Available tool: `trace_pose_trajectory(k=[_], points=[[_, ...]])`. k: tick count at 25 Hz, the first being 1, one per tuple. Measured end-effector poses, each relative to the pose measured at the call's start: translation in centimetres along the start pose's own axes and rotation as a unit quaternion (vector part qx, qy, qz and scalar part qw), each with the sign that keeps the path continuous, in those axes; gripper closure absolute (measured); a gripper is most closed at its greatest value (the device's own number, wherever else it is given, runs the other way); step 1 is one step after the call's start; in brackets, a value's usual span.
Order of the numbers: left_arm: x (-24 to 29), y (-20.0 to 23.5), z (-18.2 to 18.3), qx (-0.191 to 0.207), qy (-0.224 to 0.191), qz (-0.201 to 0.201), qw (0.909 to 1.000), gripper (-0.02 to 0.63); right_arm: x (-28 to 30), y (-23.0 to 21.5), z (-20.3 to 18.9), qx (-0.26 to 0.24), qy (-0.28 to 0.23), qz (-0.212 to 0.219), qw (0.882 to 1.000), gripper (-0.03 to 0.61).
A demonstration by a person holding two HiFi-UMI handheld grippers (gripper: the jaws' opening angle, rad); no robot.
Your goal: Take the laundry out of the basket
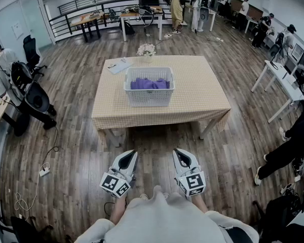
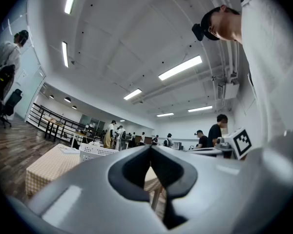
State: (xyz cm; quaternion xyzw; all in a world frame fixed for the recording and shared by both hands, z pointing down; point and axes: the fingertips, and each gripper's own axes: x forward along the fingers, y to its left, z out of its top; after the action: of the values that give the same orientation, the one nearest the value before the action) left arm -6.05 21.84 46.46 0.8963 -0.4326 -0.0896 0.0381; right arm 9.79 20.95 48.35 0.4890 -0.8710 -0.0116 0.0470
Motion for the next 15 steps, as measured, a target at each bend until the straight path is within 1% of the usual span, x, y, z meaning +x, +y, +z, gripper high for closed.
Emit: trace_pose_trajectory(k=[5,15], points=[[-0.1,-0.2,0.4,0.0,-0.005,0.0,1.0,0.606,-0.1,0.2,-0.2,-0.003,0.004,0.003,1.0,0.58],[-1.1,-0.5,0.3,-0.001,-0.002,0.01,0.9999,0.606,-0.5,1.0,-0.5,-0.007,0.009,0.013,1.0,0.58]])
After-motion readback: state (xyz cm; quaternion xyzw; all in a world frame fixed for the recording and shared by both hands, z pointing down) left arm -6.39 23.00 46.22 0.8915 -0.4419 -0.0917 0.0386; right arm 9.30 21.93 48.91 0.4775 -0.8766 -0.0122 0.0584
